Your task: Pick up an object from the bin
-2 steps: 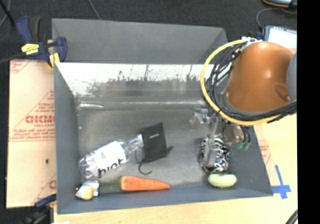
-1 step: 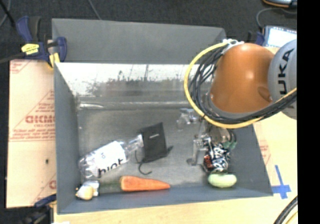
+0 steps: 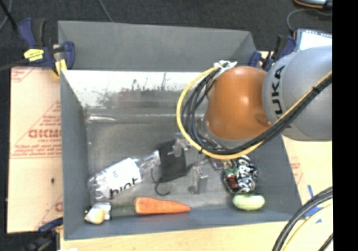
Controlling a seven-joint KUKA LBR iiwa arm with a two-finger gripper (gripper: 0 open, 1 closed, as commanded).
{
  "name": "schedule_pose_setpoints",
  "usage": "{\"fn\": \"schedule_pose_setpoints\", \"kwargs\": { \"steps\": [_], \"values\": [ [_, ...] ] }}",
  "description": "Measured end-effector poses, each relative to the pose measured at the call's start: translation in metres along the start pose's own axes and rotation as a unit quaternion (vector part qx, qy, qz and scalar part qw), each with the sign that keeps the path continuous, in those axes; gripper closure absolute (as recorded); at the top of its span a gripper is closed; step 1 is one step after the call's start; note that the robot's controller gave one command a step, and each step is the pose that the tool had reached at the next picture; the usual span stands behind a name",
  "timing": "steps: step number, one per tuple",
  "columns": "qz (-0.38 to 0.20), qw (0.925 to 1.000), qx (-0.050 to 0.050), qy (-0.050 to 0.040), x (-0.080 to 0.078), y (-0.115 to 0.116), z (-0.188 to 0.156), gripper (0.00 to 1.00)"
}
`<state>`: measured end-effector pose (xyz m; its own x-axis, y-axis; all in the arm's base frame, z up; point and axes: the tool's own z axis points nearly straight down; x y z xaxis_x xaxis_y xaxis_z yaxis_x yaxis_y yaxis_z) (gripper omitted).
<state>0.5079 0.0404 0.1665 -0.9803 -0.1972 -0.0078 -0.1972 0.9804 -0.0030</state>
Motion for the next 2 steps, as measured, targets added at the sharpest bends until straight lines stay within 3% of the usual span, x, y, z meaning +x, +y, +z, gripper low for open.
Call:
{"fn": "schedule_pose_setpoints", "kwargs": {
  "steps": [1, 2],
  "values": [
    [-0.018, 0.9998, -0.001, 0.0053, -0.016, 0.005, 0.011, 0.00],
    [-0.089, 0.9961, 0.001, -0.0017, -0.033, 0.012, 0.010, 0.00]
  ]
}}
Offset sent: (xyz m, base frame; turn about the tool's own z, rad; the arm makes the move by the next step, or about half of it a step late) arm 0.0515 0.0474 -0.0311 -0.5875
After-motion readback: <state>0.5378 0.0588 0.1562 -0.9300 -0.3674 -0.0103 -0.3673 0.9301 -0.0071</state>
